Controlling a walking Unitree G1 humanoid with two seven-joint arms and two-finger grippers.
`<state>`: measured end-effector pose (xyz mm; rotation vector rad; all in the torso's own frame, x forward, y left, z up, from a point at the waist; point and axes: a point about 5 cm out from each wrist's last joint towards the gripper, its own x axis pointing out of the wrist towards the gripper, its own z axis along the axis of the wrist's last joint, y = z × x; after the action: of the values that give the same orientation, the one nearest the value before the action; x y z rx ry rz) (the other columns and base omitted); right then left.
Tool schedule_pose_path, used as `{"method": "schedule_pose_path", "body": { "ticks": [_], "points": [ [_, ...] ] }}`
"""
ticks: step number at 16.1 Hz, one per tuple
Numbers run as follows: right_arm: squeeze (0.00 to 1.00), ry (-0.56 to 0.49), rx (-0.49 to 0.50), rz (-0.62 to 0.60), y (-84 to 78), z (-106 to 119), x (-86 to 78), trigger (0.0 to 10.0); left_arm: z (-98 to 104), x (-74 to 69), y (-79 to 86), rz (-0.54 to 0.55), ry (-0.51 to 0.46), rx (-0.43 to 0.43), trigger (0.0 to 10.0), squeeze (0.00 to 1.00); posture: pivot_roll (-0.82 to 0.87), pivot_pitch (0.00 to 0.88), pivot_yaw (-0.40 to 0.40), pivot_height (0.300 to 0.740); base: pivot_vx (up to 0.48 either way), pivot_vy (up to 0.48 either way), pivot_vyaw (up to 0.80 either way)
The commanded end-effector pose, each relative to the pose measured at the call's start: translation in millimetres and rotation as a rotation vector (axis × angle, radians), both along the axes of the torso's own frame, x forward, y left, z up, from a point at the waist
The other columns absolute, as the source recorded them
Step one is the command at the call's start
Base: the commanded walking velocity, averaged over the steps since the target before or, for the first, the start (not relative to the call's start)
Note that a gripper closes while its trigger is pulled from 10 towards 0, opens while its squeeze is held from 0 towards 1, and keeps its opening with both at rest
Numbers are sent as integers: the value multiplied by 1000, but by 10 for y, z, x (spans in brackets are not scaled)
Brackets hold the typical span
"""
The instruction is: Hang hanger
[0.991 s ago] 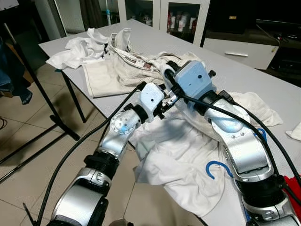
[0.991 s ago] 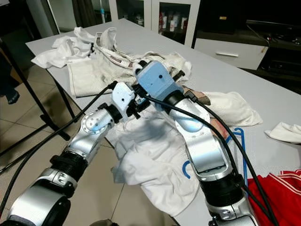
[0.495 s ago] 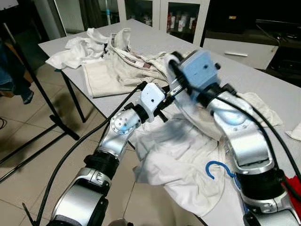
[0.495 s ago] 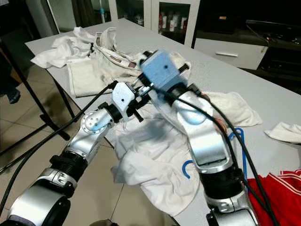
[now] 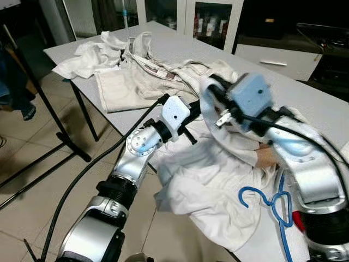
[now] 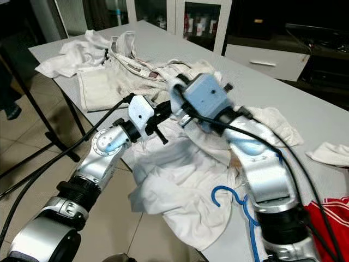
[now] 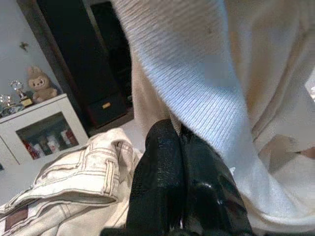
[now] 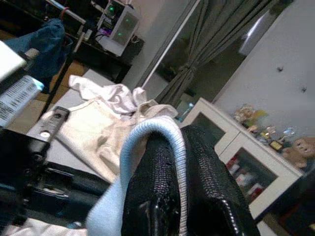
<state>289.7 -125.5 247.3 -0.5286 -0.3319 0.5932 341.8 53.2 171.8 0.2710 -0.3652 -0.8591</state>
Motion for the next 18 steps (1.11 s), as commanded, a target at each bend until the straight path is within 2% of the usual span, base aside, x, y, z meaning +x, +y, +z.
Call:
{"method": "schedule_pose_path", "body": {
  "ticks": [1,2,3,4,6,8,10,12,15,18],
  "points": [
    [0,-18,-13,-23,-112,-6,-17,0,41,-15,-5,-17,-18,-4,0,0,-10,0,22,723,0,0,0],
    [0,-27,-23,-46,-166,-9,-8,0,42,-19,-13,-26,-18,-3,0,0,-16,0,29,723,0,0,0],
    [0,-42,-50,-79,-219,-19,9,1686,46,-19,-13,-31,-18,-4,0,0,-16,0,31,723,0,0,0],
    [0,-67,-106,-117,-273,-38,29,10000,50,-20,-13,-33,-18,-6,0,0,-15,0,31,723,0,0,0],
    [0,-136,-205,-150,-329,-44,39,10000,56,-22,-7,-37,-18,-7,0,0,-11,0,32,723,0,0,0],
    [0,-175,-236,-142,-335,-30,26,10000,55,-24,1,-38,-17,-6,0,0,-8,0,33,723,0,0,0],
    [0,-281,-355,-157,-395,-18,5,10000,35,-35,9,-40,-11,-2,0,0,-11,0,37,723,0,0,0],
    [0,-317,-384,-193,-446,-11,20,10000,35,-36,0,-42,-10,-1,0,0,-11,0,37,723,0,0,0],
    [0,-456,-454,-281,-553,92,31,10000,64,-23,-21,-40,-13,-7,0,0,-18,0,43,723,0,0,0],
    [0,-470,-524,-283,-598,16,33,10000,73,-17,-23,-37,-15,-8,0,0,-18,0,46,723,0,0,0]
  ]
}}
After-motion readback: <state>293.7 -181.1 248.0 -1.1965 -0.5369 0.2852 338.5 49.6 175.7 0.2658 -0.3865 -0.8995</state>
